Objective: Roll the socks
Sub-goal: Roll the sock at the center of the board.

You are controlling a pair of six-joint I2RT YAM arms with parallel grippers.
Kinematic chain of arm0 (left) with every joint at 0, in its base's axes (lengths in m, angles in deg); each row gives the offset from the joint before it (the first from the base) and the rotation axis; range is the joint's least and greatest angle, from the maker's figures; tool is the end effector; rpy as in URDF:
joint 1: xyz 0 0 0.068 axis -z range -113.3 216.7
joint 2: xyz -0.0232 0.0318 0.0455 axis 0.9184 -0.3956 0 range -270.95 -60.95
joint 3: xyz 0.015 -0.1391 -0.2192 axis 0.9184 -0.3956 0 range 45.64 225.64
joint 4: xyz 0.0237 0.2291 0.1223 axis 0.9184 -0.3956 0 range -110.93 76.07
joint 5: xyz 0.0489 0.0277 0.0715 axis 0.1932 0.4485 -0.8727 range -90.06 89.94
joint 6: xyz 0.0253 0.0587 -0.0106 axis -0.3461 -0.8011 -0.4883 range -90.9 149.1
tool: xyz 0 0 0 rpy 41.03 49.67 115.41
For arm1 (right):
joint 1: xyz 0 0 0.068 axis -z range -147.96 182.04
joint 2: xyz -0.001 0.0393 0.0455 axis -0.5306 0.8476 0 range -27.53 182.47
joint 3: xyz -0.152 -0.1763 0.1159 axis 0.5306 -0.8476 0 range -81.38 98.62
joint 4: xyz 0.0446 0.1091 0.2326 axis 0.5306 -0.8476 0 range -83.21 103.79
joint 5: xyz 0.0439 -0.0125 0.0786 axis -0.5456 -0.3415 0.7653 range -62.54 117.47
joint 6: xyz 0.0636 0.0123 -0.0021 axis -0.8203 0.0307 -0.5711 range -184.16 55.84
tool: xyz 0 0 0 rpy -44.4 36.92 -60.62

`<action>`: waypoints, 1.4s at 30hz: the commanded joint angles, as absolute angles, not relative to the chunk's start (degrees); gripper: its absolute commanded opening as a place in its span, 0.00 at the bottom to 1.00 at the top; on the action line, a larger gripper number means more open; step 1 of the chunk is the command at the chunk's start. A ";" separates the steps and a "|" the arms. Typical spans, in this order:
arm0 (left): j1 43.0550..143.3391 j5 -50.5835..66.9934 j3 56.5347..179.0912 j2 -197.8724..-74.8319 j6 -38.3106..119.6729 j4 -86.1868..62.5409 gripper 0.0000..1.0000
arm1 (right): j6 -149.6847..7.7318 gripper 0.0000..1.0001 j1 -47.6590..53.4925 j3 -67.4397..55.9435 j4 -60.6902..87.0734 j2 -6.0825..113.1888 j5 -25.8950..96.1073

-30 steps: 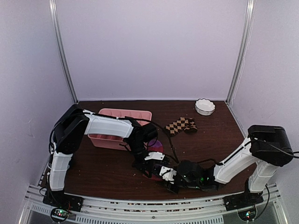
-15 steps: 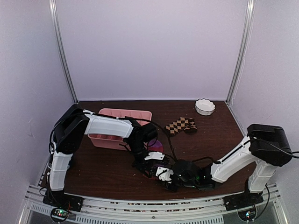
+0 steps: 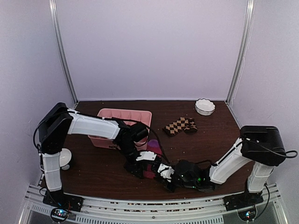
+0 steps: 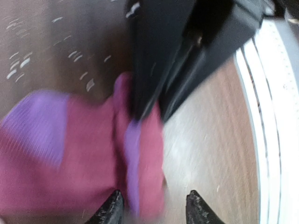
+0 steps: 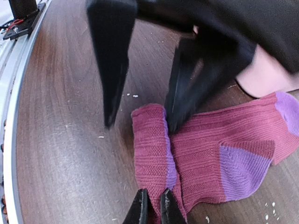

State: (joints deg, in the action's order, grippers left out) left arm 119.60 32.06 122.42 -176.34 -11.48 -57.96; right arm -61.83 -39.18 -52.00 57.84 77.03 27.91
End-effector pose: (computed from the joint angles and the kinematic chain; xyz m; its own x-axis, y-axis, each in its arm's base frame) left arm 0.2023 -0.3120 0.1185 0.0118 0.8979 -0.4401 0.9333 -0.1678 -0.3173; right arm 0.0994 0.2937 0.0710 -0.1275 -0.5018 -0.8555 -0.9548 0.2955 -0.0310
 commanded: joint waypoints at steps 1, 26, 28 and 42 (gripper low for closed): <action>117.24 26.74 114.10 -166.07 -10.15 -46.80 0.46 | -69.50 0.00 -38.73 -57.62 48.93 78.85 32.97; 123.65 23.28 102.79 -162.36 -17.25 -33.50 0.37 | -90.02 0.00 -27.83 -42.74 30.75 90.66 58.82; 123.65 21.20 103.23 -163.46 -16.98 -32.75 0.37 | -92.16 0.00 -27.81 -43.20 32.11 91.33 59.51; 123.60 15.55 101.24 -161.40 -17.33 -31.23 0.35 | -96.24 0.00 -27.83 -49.11 37.12 89.19 60.46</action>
State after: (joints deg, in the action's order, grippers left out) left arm 124.17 19.10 101.13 -163.14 -16.92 -34.31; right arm -94.75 -26.89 -43.60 57.23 84.98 60.02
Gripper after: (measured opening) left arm 0.352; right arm 0.067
